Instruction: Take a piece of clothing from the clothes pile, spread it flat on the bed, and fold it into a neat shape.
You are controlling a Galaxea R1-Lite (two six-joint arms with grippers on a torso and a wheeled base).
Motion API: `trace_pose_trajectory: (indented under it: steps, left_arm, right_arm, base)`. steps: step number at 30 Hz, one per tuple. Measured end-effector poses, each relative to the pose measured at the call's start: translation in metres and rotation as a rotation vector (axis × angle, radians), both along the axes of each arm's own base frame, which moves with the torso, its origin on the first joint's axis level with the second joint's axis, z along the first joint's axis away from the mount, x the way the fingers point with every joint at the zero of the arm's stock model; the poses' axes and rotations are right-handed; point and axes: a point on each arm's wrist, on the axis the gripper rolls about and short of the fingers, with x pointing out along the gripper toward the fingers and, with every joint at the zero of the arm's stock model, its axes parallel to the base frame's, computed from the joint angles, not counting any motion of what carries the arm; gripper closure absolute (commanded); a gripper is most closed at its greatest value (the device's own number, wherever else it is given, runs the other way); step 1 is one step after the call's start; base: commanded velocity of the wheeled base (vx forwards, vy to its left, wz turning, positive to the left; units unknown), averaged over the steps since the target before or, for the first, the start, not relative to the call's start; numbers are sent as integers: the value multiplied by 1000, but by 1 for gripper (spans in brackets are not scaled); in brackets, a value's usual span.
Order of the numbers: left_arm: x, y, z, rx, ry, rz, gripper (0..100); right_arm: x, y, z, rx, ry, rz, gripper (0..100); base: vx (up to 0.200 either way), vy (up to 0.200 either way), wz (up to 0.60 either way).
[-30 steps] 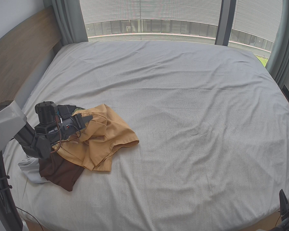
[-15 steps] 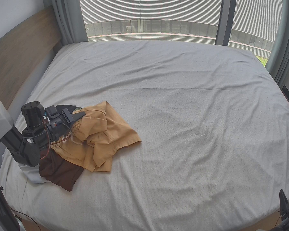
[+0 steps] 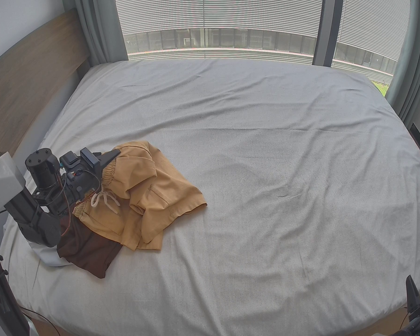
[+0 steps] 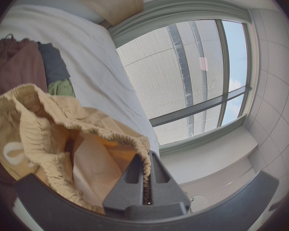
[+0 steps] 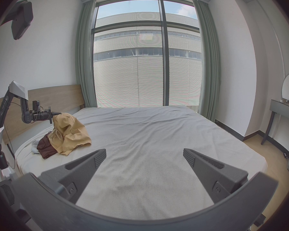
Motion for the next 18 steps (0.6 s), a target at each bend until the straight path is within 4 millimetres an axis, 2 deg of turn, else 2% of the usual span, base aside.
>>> trace_pose_trajectory:
  steps: [11,18]
  left_arm:
    - [-5,-33,8,-114,35,-70,100]
    - [-15,-58,22,-152,22,-134,100]
  right_arm:
    - [0,0,0,-3,0,-1,0]
    - [0,0,0,-3,0,0,0]
  base:
    - [0,0,0]
    - [0,0,0]
